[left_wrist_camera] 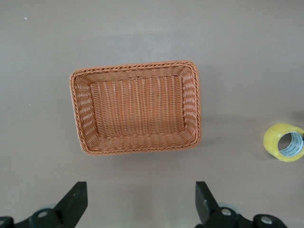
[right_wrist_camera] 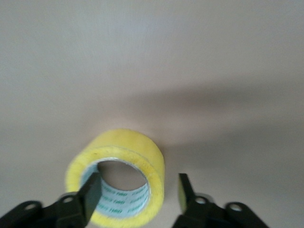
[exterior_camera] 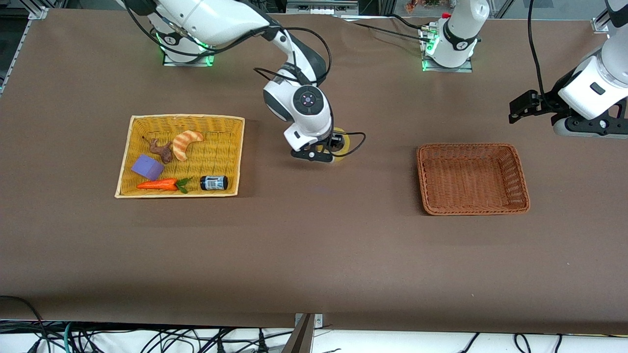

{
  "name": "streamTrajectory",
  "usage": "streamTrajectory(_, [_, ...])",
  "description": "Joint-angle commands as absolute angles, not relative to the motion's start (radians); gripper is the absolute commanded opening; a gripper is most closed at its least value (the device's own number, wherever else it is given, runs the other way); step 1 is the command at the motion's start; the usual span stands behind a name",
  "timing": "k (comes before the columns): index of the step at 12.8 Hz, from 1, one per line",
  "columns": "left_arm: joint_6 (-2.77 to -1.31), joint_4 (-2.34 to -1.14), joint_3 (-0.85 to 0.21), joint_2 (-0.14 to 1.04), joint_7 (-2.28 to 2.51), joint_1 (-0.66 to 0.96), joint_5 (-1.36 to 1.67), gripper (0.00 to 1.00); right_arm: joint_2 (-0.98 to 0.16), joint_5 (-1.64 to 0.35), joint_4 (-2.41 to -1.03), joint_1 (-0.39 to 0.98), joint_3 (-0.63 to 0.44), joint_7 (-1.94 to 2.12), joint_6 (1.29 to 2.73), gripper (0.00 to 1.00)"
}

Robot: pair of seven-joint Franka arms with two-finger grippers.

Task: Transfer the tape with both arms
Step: 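Release the tape on the table while the left gripper reaches toward it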

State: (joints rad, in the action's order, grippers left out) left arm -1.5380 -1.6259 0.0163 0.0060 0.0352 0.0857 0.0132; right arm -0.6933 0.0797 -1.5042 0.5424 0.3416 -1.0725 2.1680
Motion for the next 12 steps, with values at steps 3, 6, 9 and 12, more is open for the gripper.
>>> streamTrajectory(3, [-1.531,-1.629,0.006,0.023,0.021,0.097,0.054,1.00,-0.291,0.025,-1.687,0.294,0.367,-0.814,1.930,1.00])
streamTrajectory(6, [-1.535,-1.628,-0.085,0.115,0.023,0.123,0.066,1.00,-0.068,-0.040,-1.752,0.100,0.370,-0.431,1.739,1.00])
streamTrajectory(9, [-1.626,-1.640,-0.197,0.253,0.073,0.149,0.137,1.00,0.026,-0.040,-1.752,0.063,0.217,-0.140,1.637,1.00])
streamTrajectory(12, [-1.736,-1.647,-0.281,0.353,0.341,0.240,0.129,1.00,0.031,-0.041,-1.750,0.061,0.138,-0.002,1.618,1.00])
